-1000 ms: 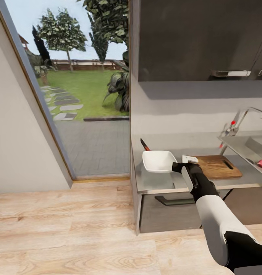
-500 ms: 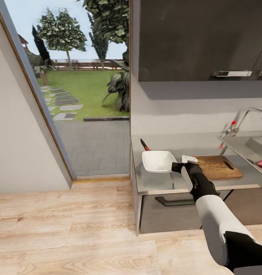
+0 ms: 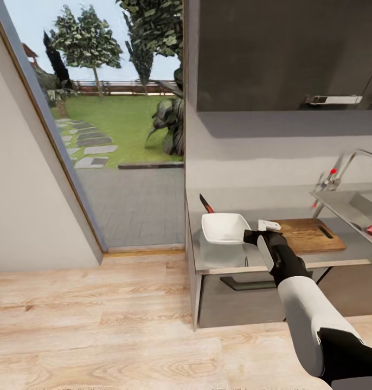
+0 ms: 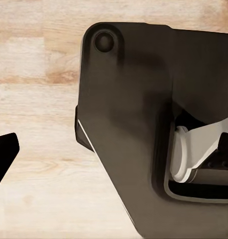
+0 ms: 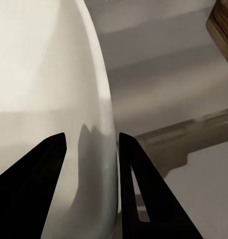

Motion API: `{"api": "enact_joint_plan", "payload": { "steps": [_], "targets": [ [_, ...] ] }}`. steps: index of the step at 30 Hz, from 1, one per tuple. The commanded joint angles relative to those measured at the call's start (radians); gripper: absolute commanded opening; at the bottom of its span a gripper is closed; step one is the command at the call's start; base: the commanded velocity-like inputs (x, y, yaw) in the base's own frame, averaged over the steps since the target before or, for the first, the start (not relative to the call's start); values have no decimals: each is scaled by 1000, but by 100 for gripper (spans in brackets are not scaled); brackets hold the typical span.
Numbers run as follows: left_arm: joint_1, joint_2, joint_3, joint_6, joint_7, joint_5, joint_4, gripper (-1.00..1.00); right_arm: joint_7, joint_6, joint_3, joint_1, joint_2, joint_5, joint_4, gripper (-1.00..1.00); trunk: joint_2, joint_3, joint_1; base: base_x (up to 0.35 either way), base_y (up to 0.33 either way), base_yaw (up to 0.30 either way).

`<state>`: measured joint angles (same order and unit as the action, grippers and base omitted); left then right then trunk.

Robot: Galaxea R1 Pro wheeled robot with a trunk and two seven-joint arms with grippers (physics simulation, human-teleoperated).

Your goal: In the kitchen, take the Vidalia onion out of the sink, dice it on the chopping board with the paring knife, put the diced onion into the bowl on the countertop, then place both the paring knife and the chopping board into the sink.

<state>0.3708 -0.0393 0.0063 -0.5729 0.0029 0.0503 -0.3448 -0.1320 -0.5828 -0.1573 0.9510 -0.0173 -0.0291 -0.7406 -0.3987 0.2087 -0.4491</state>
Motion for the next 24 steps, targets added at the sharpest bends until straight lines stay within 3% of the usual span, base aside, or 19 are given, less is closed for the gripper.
{"api": "enact_joint_plan", "payload": {
  "steps": [1,12,24],
  "targets": [
    [0,0,0,-1,0,5,-2,100,-5,-5,-2,0,-1,-2,2,-100,-1,4,-1,0,0,0],
    [0,0,0,-1,0,5,-2,100,-5,-5,-2,0,-1,-1,1,-100,-1,19,-1,0,0,0],
    [0,0,0,-1,0,5,-1,100,-6,-5,-2,0,0,0,1,-100,-1,22,-1,0,0,0]
  ]
}}
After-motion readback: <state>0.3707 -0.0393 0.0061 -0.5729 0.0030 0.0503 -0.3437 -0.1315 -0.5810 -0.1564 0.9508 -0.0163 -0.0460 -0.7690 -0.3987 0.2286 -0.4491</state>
